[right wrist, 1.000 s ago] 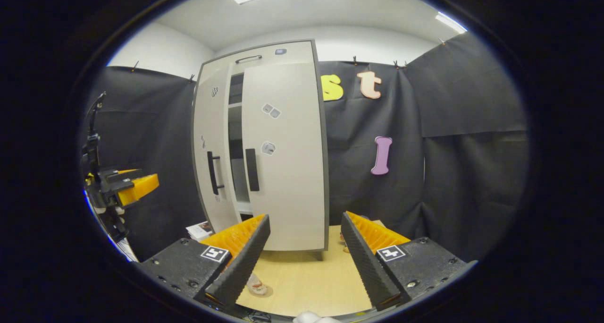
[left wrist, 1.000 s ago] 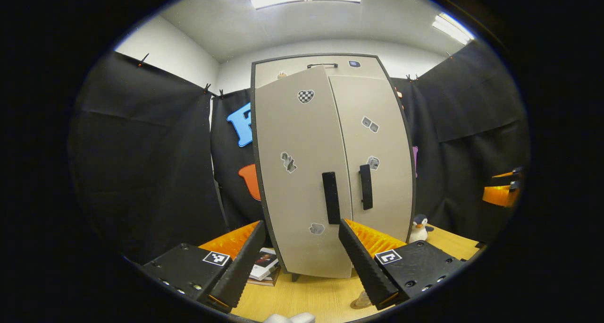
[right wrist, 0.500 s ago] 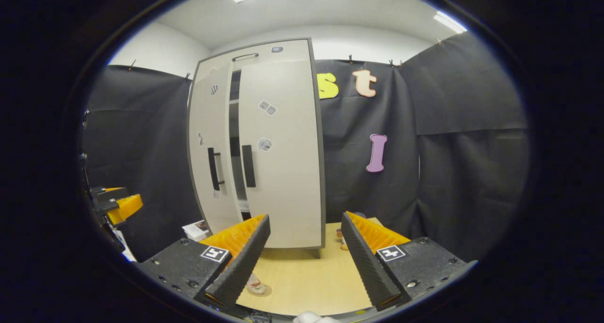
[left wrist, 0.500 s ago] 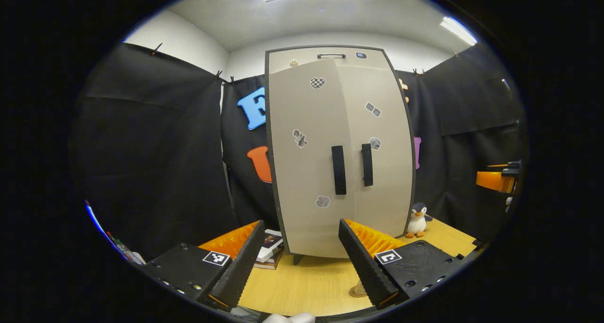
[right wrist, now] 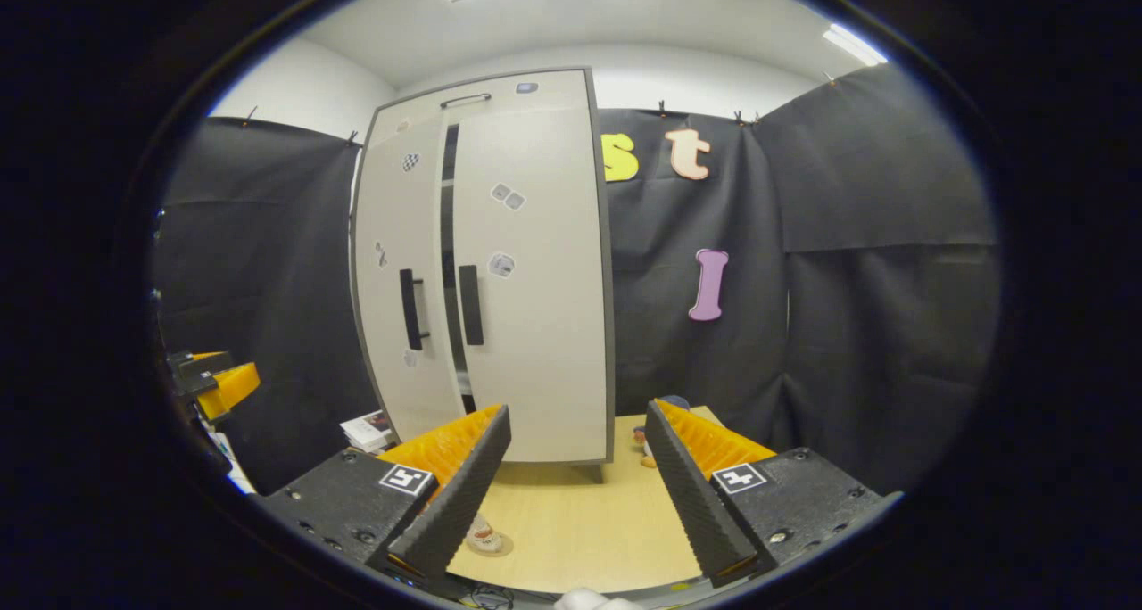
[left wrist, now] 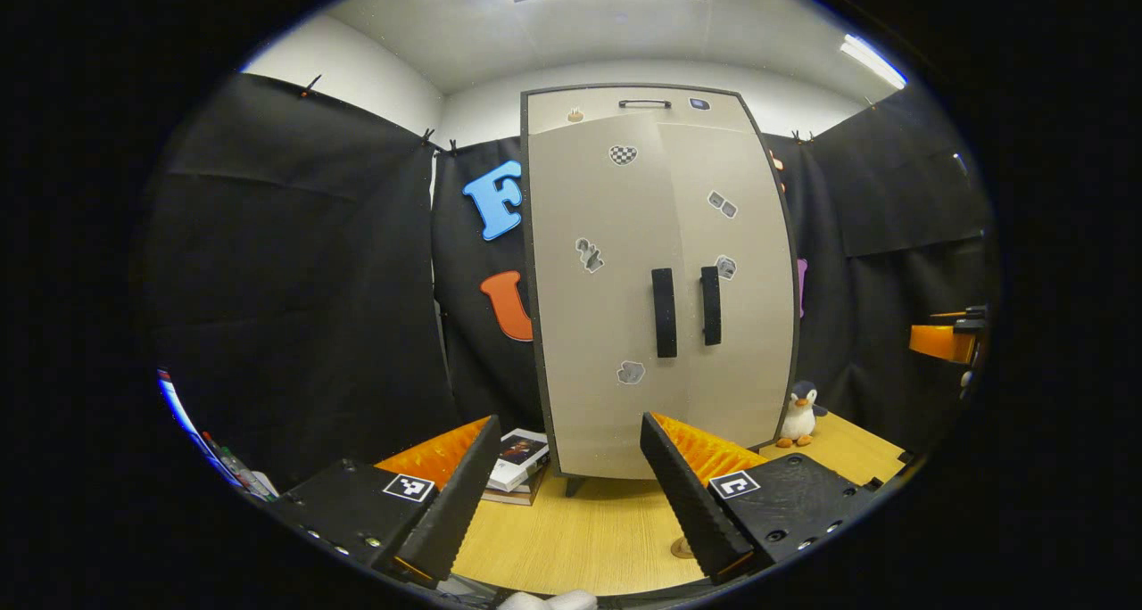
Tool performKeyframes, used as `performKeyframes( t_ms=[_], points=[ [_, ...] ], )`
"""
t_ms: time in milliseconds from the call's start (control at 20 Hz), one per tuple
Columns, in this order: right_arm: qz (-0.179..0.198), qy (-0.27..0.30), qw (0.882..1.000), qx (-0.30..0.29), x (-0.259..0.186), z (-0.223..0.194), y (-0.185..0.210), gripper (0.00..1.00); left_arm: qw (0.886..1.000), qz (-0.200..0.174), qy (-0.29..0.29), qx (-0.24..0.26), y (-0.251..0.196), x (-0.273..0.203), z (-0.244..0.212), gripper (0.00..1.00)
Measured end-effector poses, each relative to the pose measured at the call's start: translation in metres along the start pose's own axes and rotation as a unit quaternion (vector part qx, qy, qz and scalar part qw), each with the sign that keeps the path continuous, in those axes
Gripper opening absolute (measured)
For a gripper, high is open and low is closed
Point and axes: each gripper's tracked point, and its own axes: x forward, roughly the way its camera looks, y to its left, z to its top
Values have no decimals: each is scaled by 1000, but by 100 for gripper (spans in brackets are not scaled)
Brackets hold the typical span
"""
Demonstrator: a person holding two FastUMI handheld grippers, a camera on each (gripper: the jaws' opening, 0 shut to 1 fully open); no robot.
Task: Grasp the bottle in the cabinet with the left hand and place it on the coaster, then close the right door with the right hand and the left door with the left hand.
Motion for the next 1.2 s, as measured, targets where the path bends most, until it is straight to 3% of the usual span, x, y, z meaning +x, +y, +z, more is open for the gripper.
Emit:
performKeyframes(
  t_ms=[1200],
  points=[
    [9, -3, 1000, -14, -2, 1, 0, 99, 1000, -12, 2, -6, -15, 14, 3, 96]
  ],
)
